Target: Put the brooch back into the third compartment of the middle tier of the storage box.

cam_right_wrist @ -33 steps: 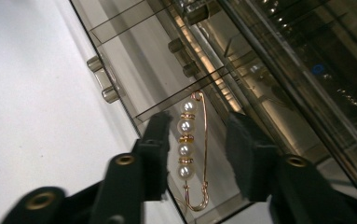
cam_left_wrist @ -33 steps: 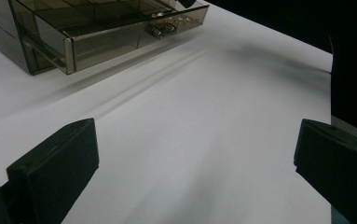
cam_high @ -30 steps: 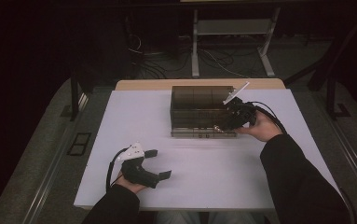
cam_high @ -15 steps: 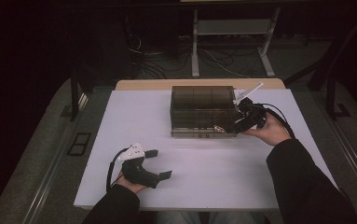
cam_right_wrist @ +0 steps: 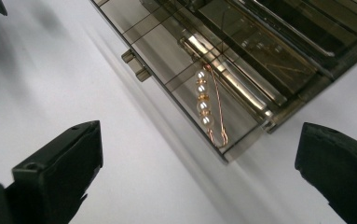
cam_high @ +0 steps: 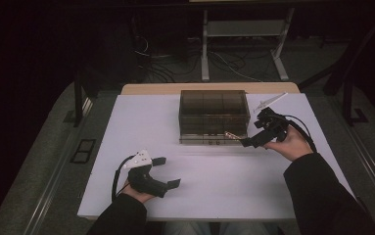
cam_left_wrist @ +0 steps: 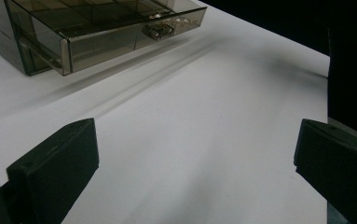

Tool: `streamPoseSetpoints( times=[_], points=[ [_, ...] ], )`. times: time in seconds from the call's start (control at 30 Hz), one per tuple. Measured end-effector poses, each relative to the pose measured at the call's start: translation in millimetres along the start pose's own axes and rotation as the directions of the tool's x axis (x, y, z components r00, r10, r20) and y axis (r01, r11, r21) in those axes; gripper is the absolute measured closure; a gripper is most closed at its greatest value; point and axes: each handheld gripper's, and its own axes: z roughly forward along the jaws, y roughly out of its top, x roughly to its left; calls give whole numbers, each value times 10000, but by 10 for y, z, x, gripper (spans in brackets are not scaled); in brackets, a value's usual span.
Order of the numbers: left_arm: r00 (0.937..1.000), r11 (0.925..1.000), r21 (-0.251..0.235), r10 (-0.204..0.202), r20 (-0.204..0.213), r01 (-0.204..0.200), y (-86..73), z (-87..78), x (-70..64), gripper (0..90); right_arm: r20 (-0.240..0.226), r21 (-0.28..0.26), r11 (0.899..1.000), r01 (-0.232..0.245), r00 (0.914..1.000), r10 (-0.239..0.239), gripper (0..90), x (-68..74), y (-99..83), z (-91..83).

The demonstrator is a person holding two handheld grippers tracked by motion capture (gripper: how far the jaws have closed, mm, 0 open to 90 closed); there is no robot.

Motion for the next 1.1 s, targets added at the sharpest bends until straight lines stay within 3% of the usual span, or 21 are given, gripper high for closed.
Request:
streamPoseSetpoints(
  times=[0.43, 1.1],
  points=[
    [10000, 10000, -42, -12, -20, 12, 0, -4, 2, 0, -56, -582, 9981, -179, 9998, 176, 4, 124, -194, -168],
    [10000, 10000, -38, -15, -34, 15, 1, -5, 2, 0, -72, -991, 9922, -754, 9972, 750, 4, 217, -578, -256]
  ],
)
